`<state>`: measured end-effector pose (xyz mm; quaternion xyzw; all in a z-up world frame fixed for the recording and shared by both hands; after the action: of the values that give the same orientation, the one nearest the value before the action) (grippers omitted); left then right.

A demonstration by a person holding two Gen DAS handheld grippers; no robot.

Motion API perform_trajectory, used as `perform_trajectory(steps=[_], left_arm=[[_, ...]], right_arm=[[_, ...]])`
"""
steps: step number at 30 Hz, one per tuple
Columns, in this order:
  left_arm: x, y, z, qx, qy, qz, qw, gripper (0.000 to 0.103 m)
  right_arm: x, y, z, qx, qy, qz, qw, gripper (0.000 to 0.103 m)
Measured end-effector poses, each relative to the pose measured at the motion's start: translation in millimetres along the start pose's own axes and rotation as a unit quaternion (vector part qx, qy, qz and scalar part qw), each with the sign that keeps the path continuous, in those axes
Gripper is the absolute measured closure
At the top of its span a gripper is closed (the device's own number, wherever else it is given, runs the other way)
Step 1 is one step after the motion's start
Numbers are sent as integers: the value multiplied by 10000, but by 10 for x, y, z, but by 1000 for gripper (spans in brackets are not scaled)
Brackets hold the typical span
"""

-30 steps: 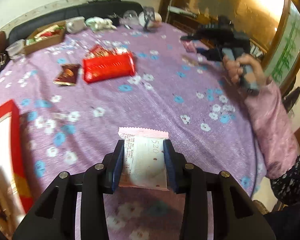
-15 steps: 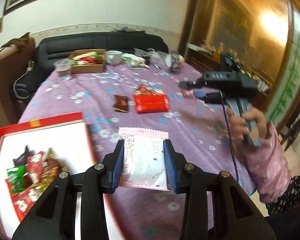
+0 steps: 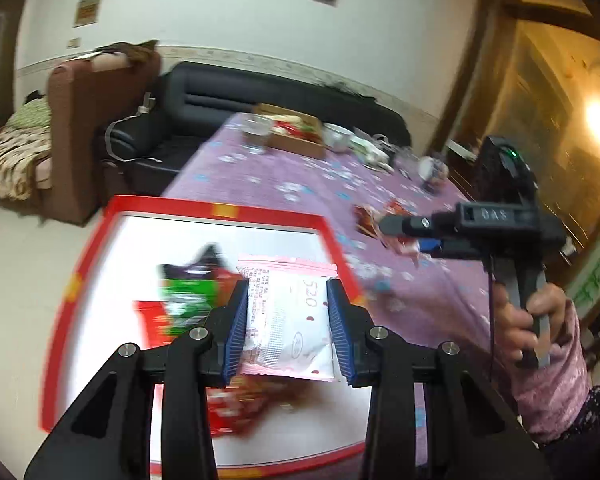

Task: Organize snacks
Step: 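Carry both packets over the tray and open both tools to drop them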

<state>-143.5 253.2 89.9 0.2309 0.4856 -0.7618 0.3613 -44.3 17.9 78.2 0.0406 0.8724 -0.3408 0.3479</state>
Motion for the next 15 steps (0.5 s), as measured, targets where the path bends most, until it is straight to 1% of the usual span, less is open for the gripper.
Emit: perform_trajectory(steps=[3, 6, 9, 13, 15], left_arm=[[-23, -48, -189, -206, -87, 109, 9997, 67], [-25, -44, -334, -300, -204, 107, 9993, 67], [-17, 11, -424, -328, -276, 28, 9991, 67], [-13, 110, -482, -378, -274, -44, 9989, 67], [-26, 178, -532, -410, -374, -89, 9984, 67]], right_arm=[[-18, 252, -253, -160, -208, -185, 9995, 61], [-5, 494, -449, -324, -373, -406, 9980, 61], [33, 708, -629, -392, -537, -594, 9960, 61], [65, 949, -804, -239, -852, -798, 9929, 61], [47, 1025, -857, -33, -1056, -797, 9912, 61]])
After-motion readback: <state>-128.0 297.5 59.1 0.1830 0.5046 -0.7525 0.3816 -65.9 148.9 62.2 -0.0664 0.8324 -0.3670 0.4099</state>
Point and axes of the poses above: each gripper's, at about its wrist camera, not at the fingertips, and y roughly the way its jaws point, z to its right, x to its underside, the point moved 1 cm from there along y, roughly the way its jaws point, and after that the axes turned 12 degrees about -y, right-handed, at the moved point
